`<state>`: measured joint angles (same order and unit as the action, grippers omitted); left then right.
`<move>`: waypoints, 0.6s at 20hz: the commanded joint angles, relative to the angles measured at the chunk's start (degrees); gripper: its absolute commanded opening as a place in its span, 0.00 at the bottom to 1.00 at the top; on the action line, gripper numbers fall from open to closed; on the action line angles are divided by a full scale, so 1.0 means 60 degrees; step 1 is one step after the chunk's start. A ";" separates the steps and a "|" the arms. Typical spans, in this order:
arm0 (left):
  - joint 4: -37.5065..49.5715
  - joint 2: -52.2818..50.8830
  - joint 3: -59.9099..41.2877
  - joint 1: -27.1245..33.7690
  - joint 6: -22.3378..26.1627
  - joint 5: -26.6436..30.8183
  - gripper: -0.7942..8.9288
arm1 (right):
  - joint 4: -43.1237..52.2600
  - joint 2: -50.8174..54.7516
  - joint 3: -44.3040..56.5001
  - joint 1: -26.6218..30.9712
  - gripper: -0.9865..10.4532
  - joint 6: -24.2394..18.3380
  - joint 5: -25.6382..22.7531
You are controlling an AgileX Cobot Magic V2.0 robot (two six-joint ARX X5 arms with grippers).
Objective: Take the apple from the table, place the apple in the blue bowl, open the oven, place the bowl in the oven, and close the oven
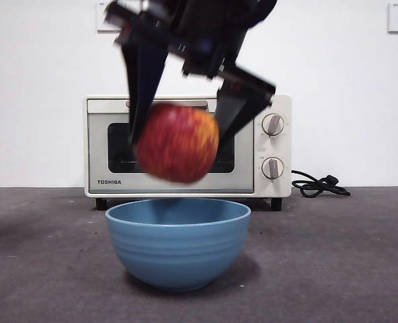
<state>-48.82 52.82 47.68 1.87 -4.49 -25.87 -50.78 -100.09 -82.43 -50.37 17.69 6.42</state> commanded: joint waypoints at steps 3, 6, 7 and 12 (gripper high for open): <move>0.0033 0.0029 0.0000 -0.0007 0.0109 -0.0004 0.08 | -0.0131 -0.0816 -0.0004 -0.0160 0.08 0.0131 -0.0499; 0.0044 0.0033 0.0000 -0.0007 0.0109 -0.0004 0.08 | -0.0211 -0.1042 -0.0004 -0.0175 0.08 0.0098 -0.0590; 0.0044 0.0033 0.0000 -0.0007 0.0106 0.0000 0.08 | -0.0215 -0.1100 -0.0004 -0.0175 0.08 0.0095 -0.0590; 0.0044 0.0036 0.0000 -0.0007 0.0109 0.0062 0.08 | -0.0321 -0.1264 -0.0004 -0.0175 0.13 0.0084 -0.0539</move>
<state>-48.82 52.93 47.68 1.87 -4.49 -25.61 -52.86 -106.98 -82.43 -51.31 17.82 3.01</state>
